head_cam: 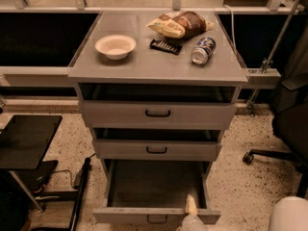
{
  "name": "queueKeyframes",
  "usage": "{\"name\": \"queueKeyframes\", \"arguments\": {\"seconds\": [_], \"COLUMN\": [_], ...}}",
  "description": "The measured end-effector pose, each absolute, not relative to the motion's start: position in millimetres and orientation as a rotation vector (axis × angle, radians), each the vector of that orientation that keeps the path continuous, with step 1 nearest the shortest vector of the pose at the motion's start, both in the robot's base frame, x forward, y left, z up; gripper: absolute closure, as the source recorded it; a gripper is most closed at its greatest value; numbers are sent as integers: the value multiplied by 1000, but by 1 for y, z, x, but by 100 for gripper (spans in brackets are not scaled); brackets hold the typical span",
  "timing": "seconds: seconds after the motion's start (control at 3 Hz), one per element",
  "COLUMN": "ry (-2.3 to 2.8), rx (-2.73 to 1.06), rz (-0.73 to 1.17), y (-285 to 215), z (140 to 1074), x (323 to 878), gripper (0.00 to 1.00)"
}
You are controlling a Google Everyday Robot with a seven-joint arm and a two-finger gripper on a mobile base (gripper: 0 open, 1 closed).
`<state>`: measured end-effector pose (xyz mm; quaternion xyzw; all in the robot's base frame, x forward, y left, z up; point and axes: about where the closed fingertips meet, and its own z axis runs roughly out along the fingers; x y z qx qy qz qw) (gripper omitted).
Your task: Open bottom drawer
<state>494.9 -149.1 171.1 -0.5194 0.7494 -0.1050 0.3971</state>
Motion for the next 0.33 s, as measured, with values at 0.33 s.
{"name": "queueKeyframes", "arguments": {"seconds": [0.33], "ry": [1898], "rx": [-1316], "rz": [-266], "y": [-149], "z": [171], "x": [495], "gripper": [0]}}
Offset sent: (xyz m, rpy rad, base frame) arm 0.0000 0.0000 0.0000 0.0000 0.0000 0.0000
